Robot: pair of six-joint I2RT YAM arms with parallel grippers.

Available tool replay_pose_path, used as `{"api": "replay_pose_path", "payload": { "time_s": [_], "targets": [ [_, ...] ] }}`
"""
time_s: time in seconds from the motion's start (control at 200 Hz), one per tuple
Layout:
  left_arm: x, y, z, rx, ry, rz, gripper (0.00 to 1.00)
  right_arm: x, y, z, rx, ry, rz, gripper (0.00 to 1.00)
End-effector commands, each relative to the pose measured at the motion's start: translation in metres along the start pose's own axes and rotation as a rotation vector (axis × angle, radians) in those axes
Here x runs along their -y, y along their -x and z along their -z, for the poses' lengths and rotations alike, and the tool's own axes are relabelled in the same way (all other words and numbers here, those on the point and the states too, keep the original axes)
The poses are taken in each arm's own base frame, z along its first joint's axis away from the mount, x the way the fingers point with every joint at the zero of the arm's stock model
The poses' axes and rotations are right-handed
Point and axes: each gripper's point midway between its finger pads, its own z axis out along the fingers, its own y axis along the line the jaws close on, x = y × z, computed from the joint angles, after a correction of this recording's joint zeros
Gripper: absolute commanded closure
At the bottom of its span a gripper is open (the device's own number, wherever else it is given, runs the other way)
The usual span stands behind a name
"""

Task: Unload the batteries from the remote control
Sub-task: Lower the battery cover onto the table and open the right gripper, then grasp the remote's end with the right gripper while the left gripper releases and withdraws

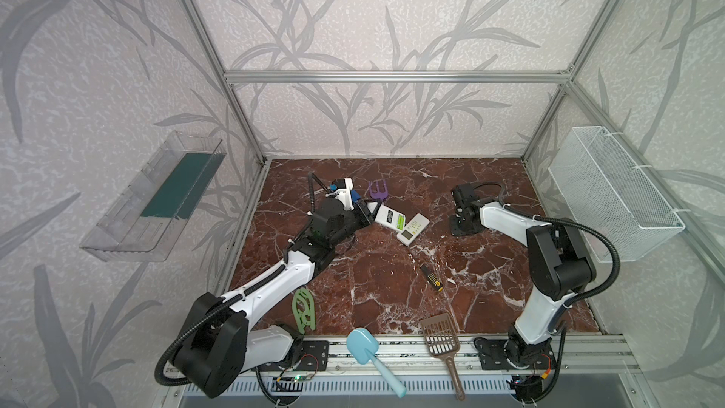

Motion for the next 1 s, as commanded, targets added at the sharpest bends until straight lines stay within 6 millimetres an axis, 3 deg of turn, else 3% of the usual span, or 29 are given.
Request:
{"api": "replay_pose_path", "payload": {
  "time_s": [0.0, 0.155, 0.345, 0.495, 0.63, 0.825, 0.995],
  "targets": [
    [0.008, 0.008, 0.007, 0.038, -0.028, -0.017, 1.00, -0.003, -0.001, 0.000, -0.032, 0.017, 0.006, 0.76],
    [0.006, 0.007, 0.008, 0.036, -0.023, -0.015, 1.00, -0.009, 0.002, 0.004, -0.017, 0.052, 0.015, 0.63],
    [0.003, 0.002, 0.008, 0.009, -0.010, -0.031, 1.00, -0.029, 0.017, 0.034, 0.092, 0.196, 0.111, 0.48],
    [0.006, -0.007, 0.007, -0.041, -0.036, -0.060, 1.00, -0.073, 0.026, 0.090, 0.260, 0.454, 0.301, 0.38],
    [0.008, -0.013, 0.006, -0.072, -0.053, -0.067, 1.00, -0.111, 0.019, 0.138, 0.425, 0.616, 0.510, 0.33],
    [0.011, -0.015, 0.007, -0.093, -0.063, -0.067, 1.00, -0.151, 0.000, 0.198, 0.720, 0.806, 0.731, 0.22],
    [0.018, -0.018, 0.005, -0.116, -0.099, -0.070, 1.00, -0.180, -0.013, 0.224, 0.826, 0.838, 0.871, 0.15]
  ]
}}
